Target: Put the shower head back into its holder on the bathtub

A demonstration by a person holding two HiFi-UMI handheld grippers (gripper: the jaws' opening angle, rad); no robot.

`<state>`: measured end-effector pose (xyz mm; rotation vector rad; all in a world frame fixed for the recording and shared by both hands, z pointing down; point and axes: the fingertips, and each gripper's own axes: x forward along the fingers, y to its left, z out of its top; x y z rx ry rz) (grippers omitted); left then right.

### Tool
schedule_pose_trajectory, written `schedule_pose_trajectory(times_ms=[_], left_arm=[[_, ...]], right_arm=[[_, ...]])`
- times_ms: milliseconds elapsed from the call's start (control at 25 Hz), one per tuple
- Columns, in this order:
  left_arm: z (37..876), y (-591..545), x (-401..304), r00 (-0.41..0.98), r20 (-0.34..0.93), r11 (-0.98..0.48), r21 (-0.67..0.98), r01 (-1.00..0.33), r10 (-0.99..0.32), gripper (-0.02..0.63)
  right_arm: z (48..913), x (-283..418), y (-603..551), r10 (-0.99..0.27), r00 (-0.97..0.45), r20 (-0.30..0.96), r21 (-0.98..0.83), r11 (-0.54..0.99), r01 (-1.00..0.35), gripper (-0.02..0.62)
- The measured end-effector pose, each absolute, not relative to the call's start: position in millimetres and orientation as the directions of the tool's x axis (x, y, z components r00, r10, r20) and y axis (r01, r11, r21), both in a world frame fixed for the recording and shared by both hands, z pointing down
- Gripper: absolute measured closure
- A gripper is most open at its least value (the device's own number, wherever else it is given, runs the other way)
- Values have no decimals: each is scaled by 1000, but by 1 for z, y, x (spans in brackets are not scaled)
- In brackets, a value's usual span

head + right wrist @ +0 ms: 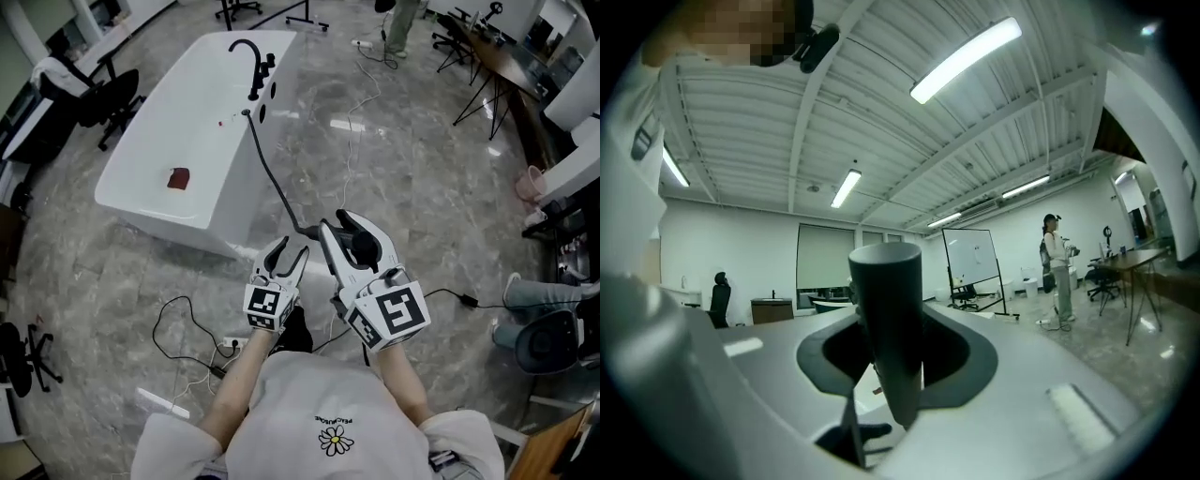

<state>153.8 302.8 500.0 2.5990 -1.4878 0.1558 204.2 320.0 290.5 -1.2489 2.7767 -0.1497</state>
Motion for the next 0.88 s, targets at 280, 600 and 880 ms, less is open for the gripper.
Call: schedule_pose_trajectory(times_ms=[280, 600, 880], left_arm=[[581, 178, 92, 437, 354, -435, 91, -896, -827, 374], [632, 95, 36, 425, 439, -397, 160, -904, -792, 376], [665, 46, 3, 433, 503, -408, 167, -898, -747, 374]], right_arm=[[258, 138, 243, -685, -728, -28, -136, 724, -676, 482], [224, 88, 172, -668, -743, -28, -129, 740, -660, 483], [190, 57, 145, -637, -766, -89, -141, 769, -623, 483]])
